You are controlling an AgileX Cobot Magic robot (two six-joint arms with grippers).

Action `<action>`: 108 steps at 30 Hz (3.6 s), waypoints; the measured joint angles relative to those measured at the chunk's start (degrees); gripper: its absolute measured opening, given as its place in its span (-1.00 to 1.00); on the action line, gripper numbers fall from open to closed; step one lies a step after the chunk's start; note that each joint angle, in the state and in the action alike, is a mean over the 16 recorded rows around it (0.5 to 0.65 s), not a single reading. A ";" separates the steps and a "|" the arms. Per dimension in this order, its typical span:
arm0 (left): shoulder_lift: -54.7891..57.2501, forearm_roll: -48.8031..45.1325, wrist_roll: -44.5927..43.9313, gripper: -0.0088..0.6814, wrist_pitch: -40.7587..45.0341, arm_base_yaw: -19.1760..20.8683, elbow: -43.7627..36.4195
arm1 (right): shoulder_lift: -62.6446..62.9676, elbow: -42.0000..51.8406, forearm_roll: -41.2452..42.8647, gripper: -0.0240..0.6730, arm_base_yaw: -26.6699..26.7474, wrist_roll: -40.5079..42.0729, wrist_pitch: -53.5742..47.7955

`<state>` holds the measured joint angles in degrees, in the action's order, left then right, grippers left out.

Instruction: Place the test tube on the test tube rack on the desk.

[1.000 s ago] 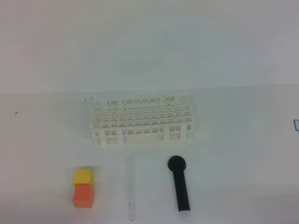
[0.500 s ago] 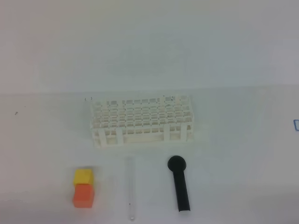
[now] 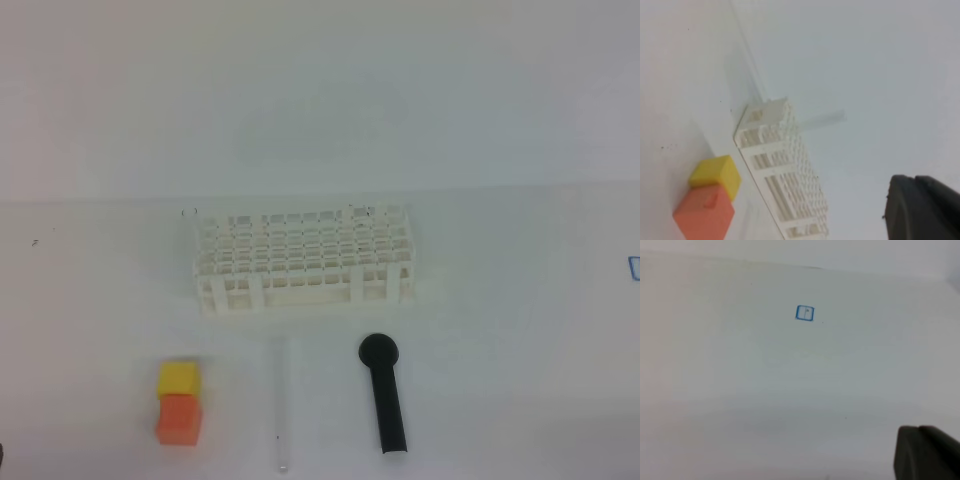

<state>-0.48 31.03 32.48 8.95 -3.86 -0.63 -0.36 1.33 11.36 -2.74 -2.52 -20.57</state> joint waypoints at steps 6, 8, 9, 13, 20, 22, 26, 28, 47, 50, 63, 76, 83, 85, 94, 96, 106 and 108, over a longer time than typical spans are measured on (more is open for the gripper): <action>0.00 4.78 0.92 -0.96 -2.20 0.00 0.12 | 0.00 0.00 0.00 -0.94 0.00 0.00 0.00; -0.19 5.52 1.02 -0.96 -2.88 0.00 -0.12 | 0.00 0.00 0.00 -0.94 0.00 0.00 0.00; -0.19 5.80 1.08 -0.96 -3.18 0.00 -0.12 | 0.00 0.00 0.00 -0.94 0.00 0.00 0.00; -0.19 6.93 1.27 -0.96 -3.62 0.00 -0.12 | 0.00 0.00 0.00 -0.94 0.00 0.00 0.00; 0.10 8.22 -1.66 -0.96 -0.92 0.00 0.76 | 0.00 0.00 0.00 -0.94 0.00 0.00 0.00; 0.29 8.24 -4.50 -0.96 0.86 0.00 1.93 | 0.00 0.00 0.00 -0.94 0.00 0.00 0.00; 0.68 8.25 -11.80 -0.96 4.68 0.00 5.00 | 0.00 0.00 0.00 -0.94 0.00 0.00 -0.01; 1.27 8.10 -16.27 -0.96 6.73 -0.02 6.89 | 0.00 0.00 0.00 -0.94 0.00 0.00 -0.01; 22.67 -0.95 -39.07 -0.97 20.99 -6.13 26.04 | 0.00 0.00 0.00 -0.94 0.00 0.00 -0.04; 27.76 -0.25 -40.25 -0.97 22.35 -6.84 28.22 | 0.00 0.00 0.00 -0.94 0.00 0.00 -0.04; 47.70 6.82 -43.57 -0.98 21.22 -16.83 31.81 | 0.00 0.00 0.00 -0.94 0.00 0.00 -0.04; 65.72 -13.62 -19.66 -0.98 20.01 -36.12 40.27 | 0.00 0.00 0.00 -0.94 0.00 0.00 -0.04; 74.65 -26.99 -2.06 -0.98 26.80 -39.80 49.61 | 0.00 0.00 0.00 -0.94 0.00 0.00 -0.04; 76.82 -28.82 1.71 -0.98 28.73 -40.01 51.95 | 0.00 0.00 0.00 -0.94 0.00 0.00 -0.04; 86.34 -31.06 10.27 -0.97 34.80 -40.06 58.64 | 0.00 0.00 0.00 -0.94 0.00 0.00 -0.04; 88.36 -31.59 11.43 -0.94 35.74 -40.06 59.52 | 0.00 0.00 0.00 -0.94 0.00 0.00 -0.04; 96.83 -35.84 14.69 -0.36 38.99 -40.06 64.42 | 0.00 0.00 0.00 -0.94 0.00 0.00 -0.04; 98.45 -36.93 14.85 -0.20 39.69 -40.06 65.56 | 0.00 0.00 0.00 -0.94 0.00 0.00 -0.04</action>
<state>97.98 -5.90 47.32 48.64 -43.91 64.93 -0.36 1.33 11.36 -2.74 -2.52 -20.61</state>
